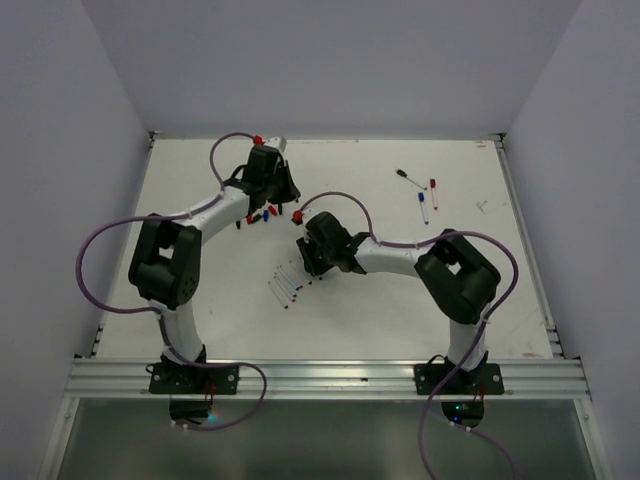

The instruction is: Open the pen caps

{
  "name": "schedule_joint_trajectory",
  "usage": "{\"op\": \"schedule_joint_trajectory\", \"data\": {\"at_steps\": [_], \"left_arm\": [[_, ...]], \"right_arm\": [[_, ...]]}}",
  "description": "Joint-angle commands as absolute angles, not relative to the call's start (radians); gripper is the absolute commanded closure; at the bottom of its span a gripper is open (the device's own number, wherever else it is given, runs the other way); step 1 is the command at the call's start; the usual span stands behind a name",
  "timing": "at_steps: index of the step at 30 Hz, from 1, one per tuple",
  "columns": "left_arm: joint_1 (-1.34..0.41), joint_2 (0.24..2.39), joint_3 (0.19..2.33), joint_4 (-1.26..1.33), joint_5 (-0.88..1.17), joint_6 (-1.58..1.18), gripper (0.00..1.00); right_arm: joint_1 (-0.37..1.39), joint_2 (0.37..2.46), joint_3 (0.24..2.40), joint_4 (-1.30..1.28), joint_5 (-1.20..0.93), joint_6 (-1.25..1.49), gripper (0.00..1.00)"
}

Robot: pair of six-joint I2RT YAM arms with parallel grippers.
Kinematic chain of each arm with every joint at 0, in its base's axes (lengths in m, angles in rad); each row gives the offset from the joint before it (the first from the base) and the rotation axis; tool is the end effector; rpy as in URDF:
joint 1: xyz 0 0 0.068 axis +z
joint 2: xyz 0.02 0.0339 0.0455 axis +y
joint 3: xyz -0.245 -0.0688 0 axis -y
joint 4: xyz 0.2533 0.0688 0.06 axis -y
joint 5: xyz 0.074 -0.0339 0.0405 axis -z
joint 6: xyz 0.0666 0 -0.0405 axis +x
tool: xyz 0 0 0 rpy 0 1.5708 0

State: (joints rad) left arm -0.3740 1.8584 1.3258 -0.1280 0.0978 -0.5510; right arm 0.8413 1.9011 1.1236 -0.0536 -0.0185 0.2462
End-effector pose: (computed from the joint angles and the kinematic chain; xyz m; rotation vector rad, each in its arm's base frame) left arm 0.4155 -0.1701 0.1854 -0.1483 2.2940 -0.6024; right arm 0.2769 0.3116 0.1065 -0.7323 2.3578 0.5147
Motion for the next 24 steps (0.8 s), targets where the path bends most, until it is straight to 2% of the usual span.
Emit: {"op": "schedule_joint_trajectory", "data": {"at_steps": [1, 5, 13, 14, 16, 24], "left_arm": [[-0.391, 1.884, 1.382, -0.195, 0.049, -0.494, 1.00], [-0.403, 1.937, 1.417, -0.230, 0.020, -0.482, 1.00], [-0.417, 2.014, 1.493, -0.267, 0.003, -0.462, 1.00], [-0.419, 2.026, 1.505, -0.268, -0.026, -0.460, 1.00], [-0.420, 2.040, 1.520, -0.282, -0.031, -0.456, 1.00], [-0.426, 2.120, 1.612, -0.356, -0.064, -0.431, 1.00]], "right_arm": [[0.851, 1.901, 1.117, -0.020, -0.051, 0.261, 0.73], [0.853, 1.869, 1.117, -0.018, -0.054, 0.264, 0.63], [0.822, 1.738, 1.121, -0.072, 0.041, 0.265, 0.54], [0.810, 1.726, 1.126, -0.098, 0.046, 0.265, 0.47], [0.764, 1.686, 1.132, -0.117, 0.046, 0.267, 0.42], [0.520, 1.608, 1.158, -0.199, 0.051, 0.296, 0.41]]}}
